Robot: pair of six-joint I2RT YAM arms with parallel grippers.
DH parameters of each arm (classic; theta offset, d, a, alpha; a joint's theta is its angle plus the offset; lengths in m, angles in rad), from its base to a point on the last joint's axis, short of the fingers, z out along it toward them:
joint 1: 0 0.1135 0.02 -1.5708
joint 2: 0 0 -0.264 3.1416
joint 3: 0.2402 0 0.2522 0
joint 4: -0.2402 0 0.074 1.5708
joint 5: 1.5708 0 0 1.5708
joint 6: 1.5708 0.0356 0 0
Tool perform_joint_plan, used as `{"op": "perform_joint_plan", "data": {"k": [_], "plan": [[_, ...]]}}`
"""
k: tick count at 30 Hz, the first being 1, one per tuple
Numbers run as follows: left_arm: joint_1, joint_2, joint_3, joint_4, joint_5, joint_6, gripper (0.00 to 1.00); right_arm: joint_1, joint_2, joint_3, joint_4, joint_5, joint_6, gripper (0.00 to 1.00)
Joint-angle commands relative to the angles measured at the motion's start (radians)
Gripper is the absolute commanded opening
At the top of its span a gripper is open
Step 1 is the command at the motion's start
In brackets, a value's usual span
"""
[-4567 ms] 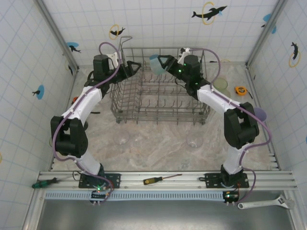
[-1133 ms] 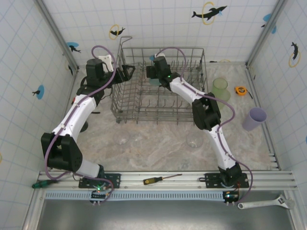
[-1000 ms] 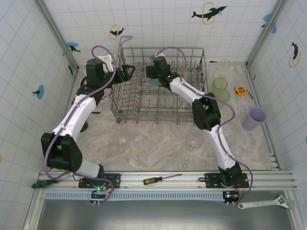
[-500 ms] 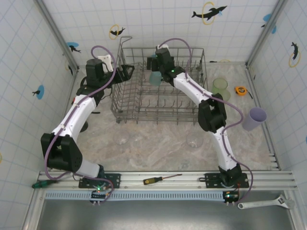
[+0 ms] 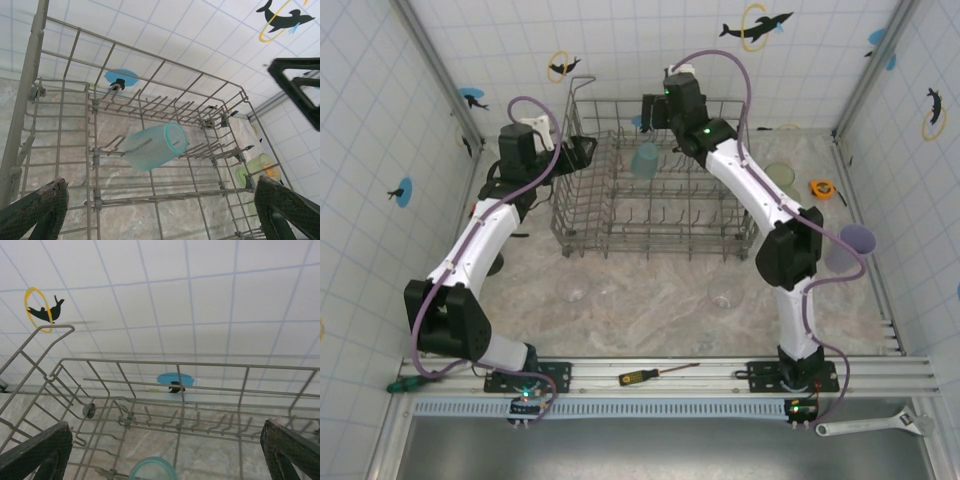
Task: Load the cups into the dish rack
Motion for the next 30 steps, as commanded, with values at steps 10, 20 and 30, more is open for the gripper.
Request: {"op": "perform_joint_plan", "data": {"k": [10,20,30], "plan": [[0.000,-0.032,-0.005,-0.013,-0.038,0.030,0.98,-0.125,-0.383,-0.397,-0.083,-0.030,0.045,1.00],[0.000,-0.030,-0.007,-0.014,-0.040,0.029,0.98,-0.273,-0.672,-0.738,-0.127,-0.056,0.108,1.00],[-0.001,-0.022,-0.008,-0.015,-0.042,0.028,0.98,-0.422,-0.715,-0.855,-0.262,-0.129,0.124,1.00]]}}
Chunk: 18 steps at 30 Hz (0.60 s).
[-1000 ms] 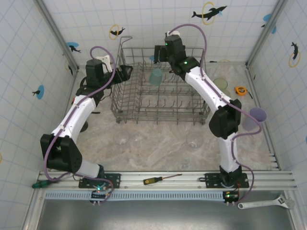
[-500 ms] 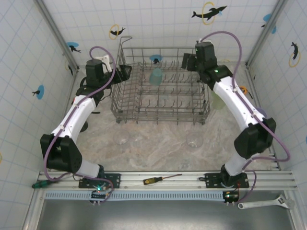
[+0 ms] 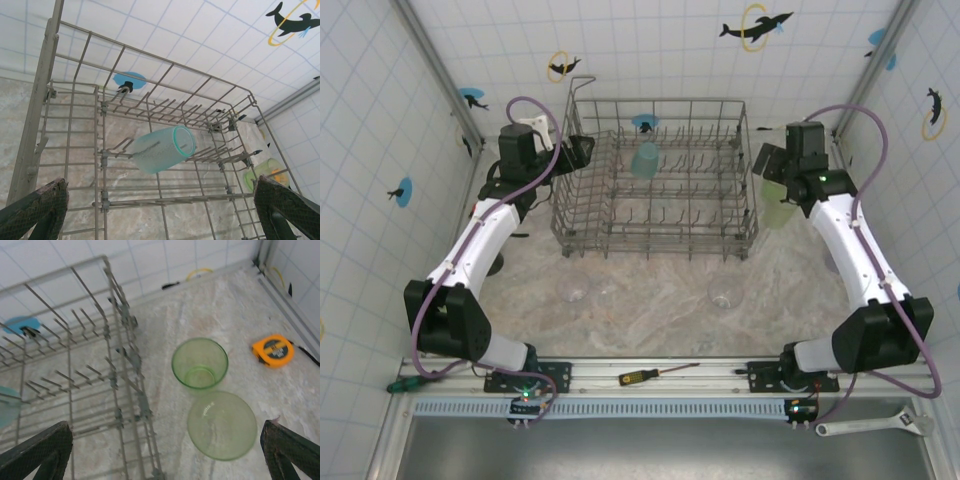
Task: Load the cups into the dish rack
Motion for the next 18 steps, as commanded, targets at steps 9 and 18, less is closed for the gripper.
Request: {"op": "perform_joint_plan", "data": {"k": [9,18], "plan": [[-0.001,-0.022,-0.007,-0.012,-0.002,0.027,0.97,-0.182,0.029,-0.120,-0.063,-0.177,0.005,0.93],[-0.001,-0.021,-0.007,-0.013,-0.003,0.029,0.98,-0.247,0.142,-0.125,-0.023,-0.207,-0.006,0.72]]}}
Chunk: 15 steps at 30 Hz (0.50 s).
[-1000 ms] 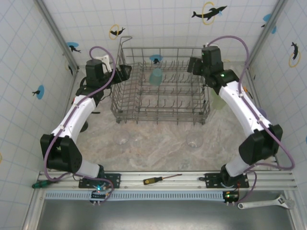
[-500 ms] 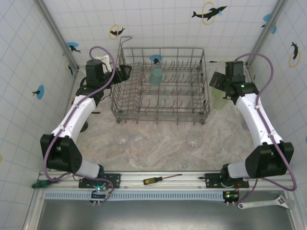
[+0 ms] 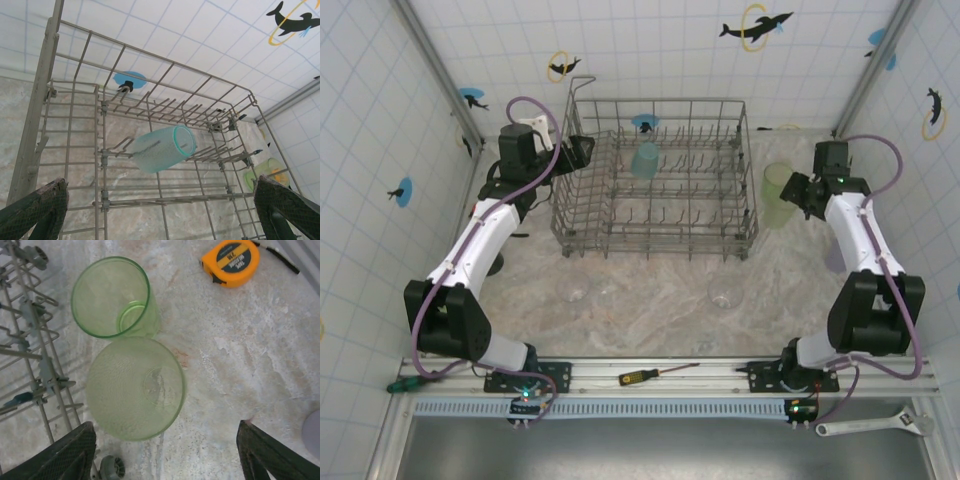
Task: Load the cups into the dish rack
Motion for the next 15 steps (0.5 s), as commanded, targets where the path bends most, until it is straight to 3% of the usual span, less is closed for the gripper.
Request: {"op": "perform_joint_plan", "data": {"k": [1,7,13,15], "plan": [[-0.001,-0.021,-0.008,-0.008,-0.004,0.030,0.98,-0.012,0.046,-0.005,0.022,-0.020,-0.007,0.71],[0.000,-0.025,-0.010,-0.012,-0.015,0.037,0.98,-0.019,0.108,-0.008,0.027,-0.016,-0.002,0.67],[0.000,-0.023,-0.012,-0.012,-0.018,0.040,0.98,-0.026,0.167,0.031,0.047,-0.016,0.014,0.45],[-0.002,-0.023,-0.011,-0.012,-0.018,0.040,0.98,-0.027,0.188,0.051,0.049,-0.020,0.023,0.42]]}}
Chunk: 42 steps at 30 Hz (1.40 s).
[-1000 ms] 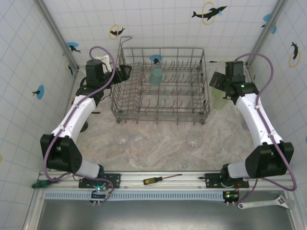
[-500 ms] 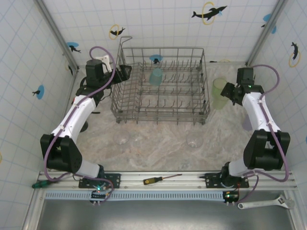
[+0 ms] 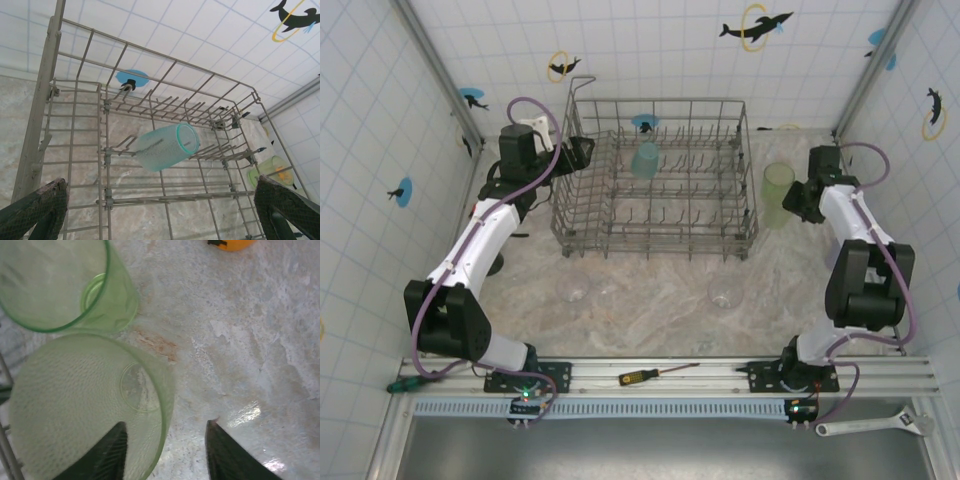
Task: Load the cups into the dish rack
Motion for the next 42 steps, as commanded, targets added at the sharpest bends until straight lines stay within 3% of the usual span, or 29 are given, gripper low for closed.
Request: {"op": "perform_joint_plan", "data": {"k": [1,11,19,24,36,42], "plan": [[-0.001,-0.023,-0.010,-0.003,-0.012,0.024,0.98,-0.005,0.037,0.052,0.020,-0.002,0.014,0.41],[0.000,-0.036,-0.010,-0.004,-0.015,0.026,0.98,-0.008,0.048,0.066,-0.018,-0.013,0.031,0.00],[-0.001,-0.029,-0.012,0.000,-0.003,0.025,0.98,-0.007,-0.079,0.046,-0.040,0.014,0.008,0.00],[-0.001,-0.014,-0.007,0.004,0.021,0.010,0.98,-0.008,-0.121,0.140,-0.103,0.024,-0.023,0.00],[-0.010,0.017,0.047,0.007,0.106,-0.038,0.98,0.054,-0.144,0.366,-0.112,-0.100,-0.067,0.00],[-0.017,0.039,0.098,0.013,0.188,-0.101,0.98,0.102,-0.150,0.355,-0.018,-0.197,-0.047,0.00]]}}
